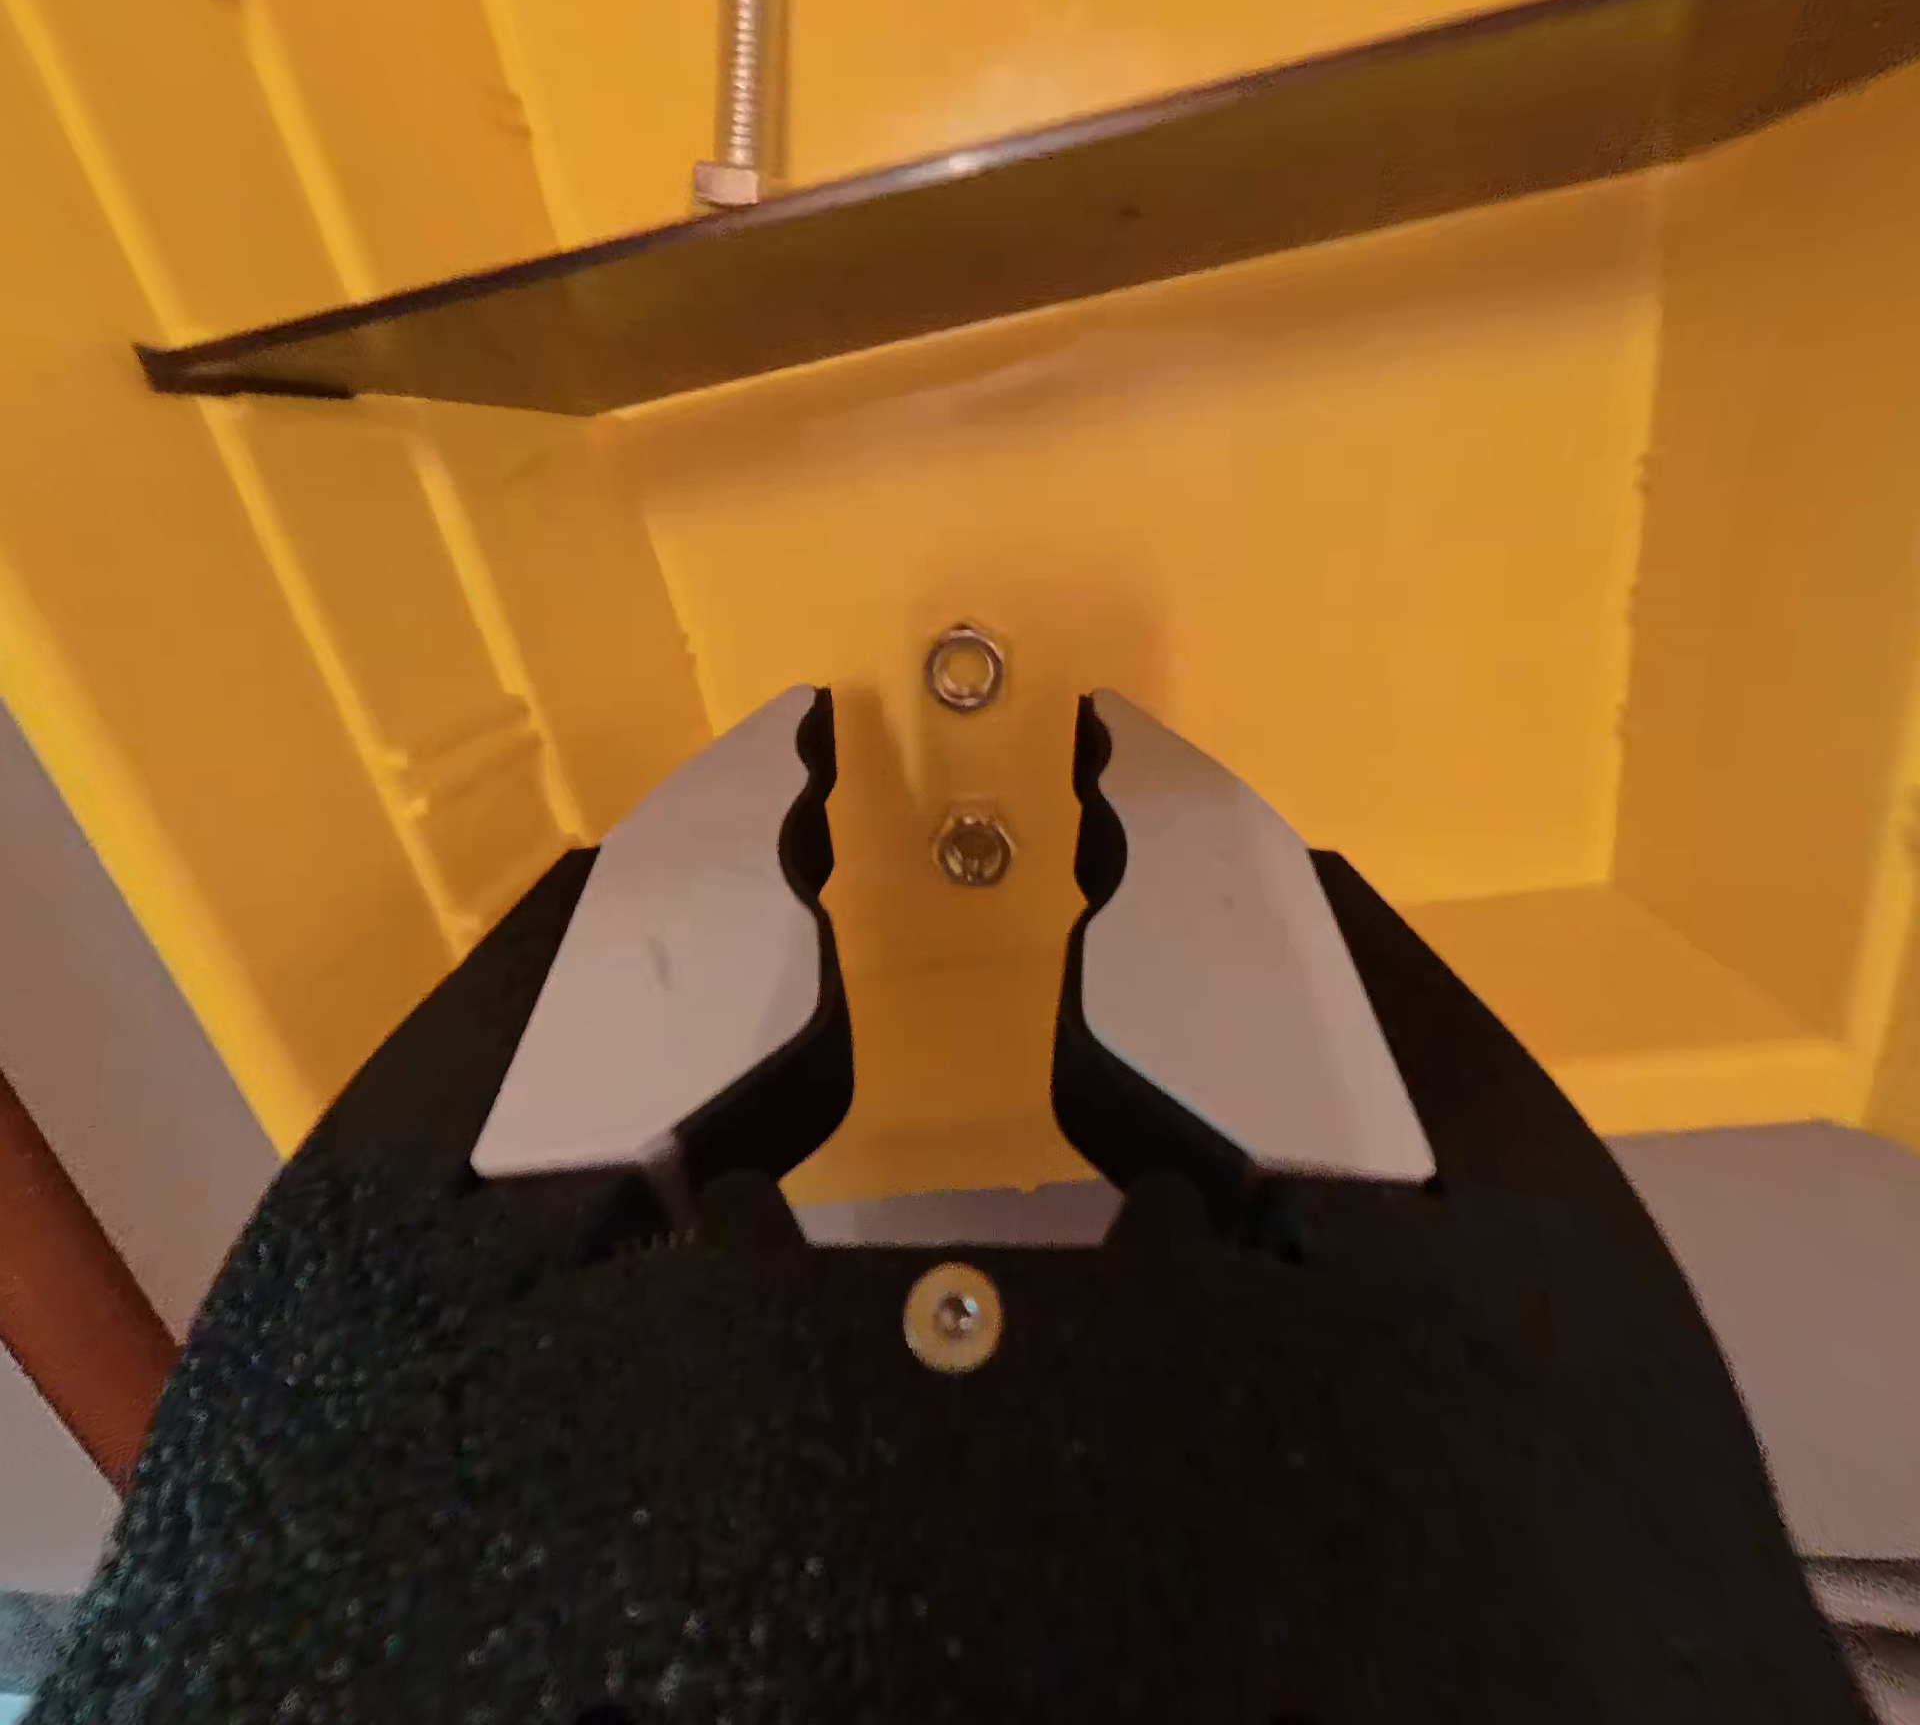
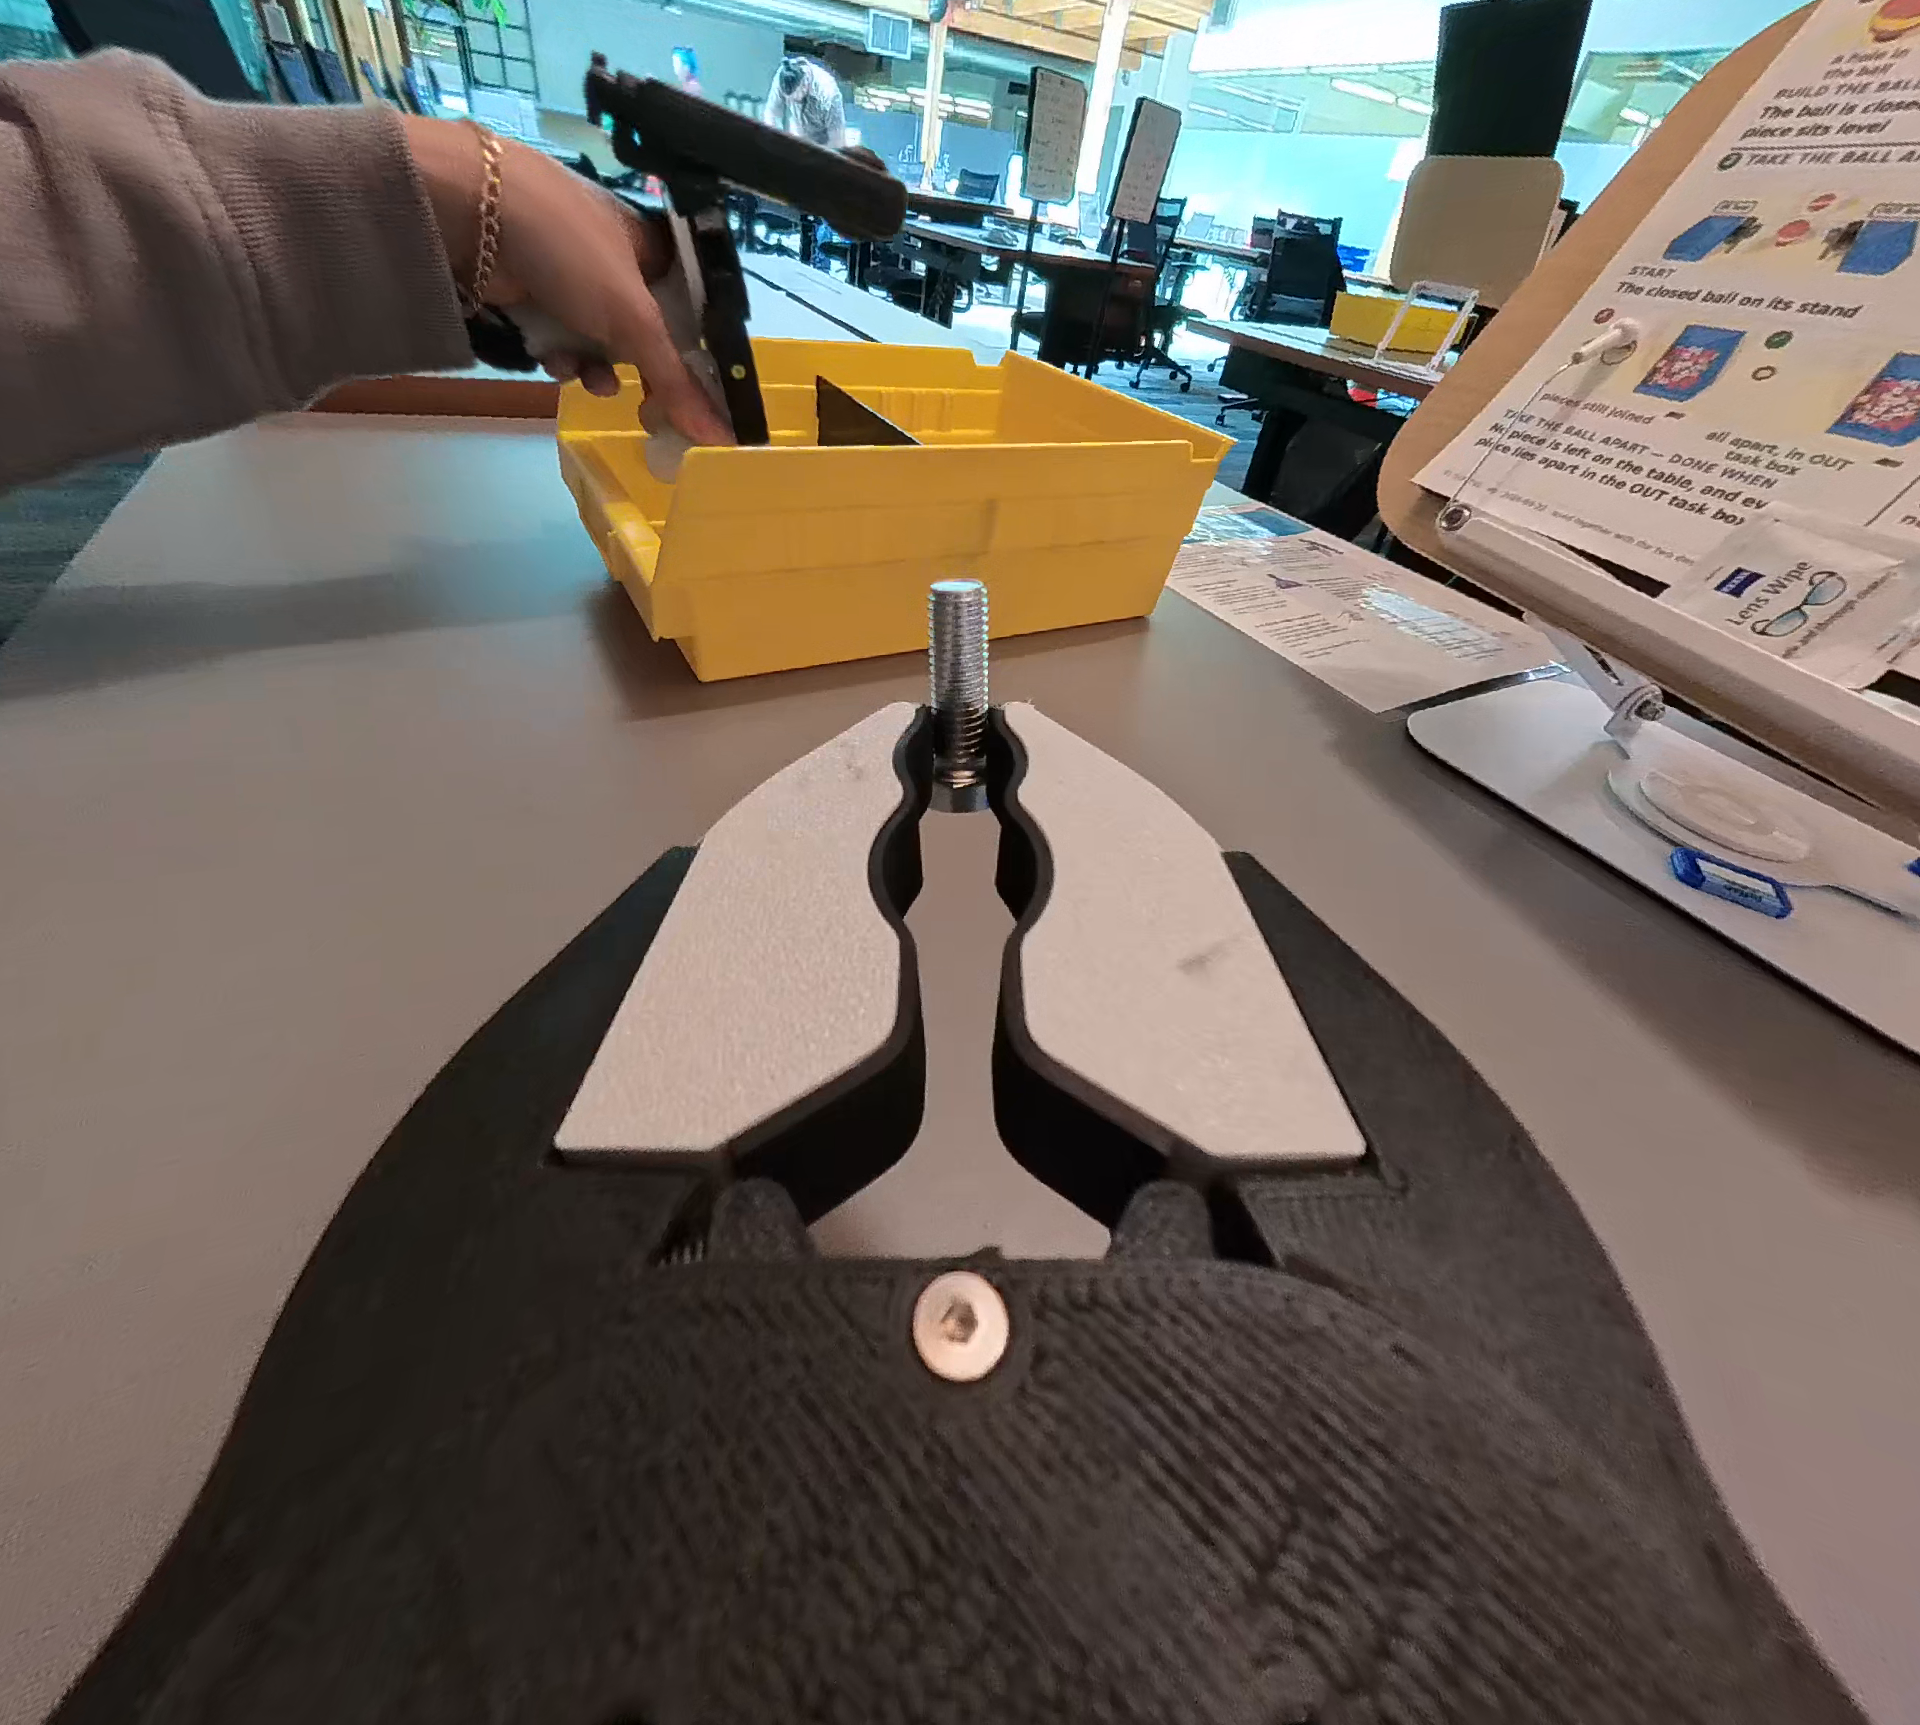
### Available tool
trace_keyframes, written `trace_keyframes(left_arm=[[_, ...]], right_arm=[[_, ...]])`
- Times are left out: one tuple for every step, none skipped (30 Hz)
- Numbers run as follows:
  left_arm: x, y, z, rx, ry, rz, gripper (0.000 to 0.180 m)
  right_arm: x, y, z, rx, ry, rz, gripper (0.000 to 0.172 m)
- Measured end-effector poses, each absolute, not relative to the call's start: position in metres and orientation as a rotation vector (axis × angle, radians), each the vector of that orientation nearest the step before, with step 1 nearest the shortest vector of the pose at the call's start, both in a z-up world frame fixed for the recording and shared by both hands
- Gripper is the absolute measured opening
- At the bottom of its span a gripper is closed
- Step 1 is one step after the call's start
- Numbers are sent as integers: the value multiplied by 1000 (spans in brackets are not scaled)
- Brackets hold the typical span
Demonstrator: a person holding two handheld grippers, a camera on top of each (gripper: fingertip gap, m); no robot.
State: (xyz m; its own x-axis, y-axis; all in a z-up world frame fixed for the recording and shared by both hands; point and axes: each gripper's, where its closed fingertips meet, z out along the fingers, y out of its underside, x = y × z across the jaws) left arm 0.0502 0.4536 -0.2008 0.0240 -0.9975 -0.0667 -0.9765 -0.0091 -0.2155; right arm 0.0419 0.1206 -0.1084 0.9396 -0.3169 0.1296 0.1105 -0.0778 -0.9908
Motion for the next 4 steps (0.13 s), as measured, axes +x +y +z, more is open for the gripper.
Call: trace_keyframes(left_arm=[[52, 454, -203, -2115, 2049, -166, 42], [52, 456, -206, -2142, 2045, -160, 40], [51, 457, -209, -2163, 2048, -136, 40], [49, 459, -213, -2177, 2056, -107, 40]], right_arm=[[42, 121, -109, -1611, 164, -354, 9], [42, 121, -109, -1613, 164, -348, 9], [42, 121, -110, -1614, 164, -347, 9], [42, 121, -110, -1614, 165, -348, 9]])
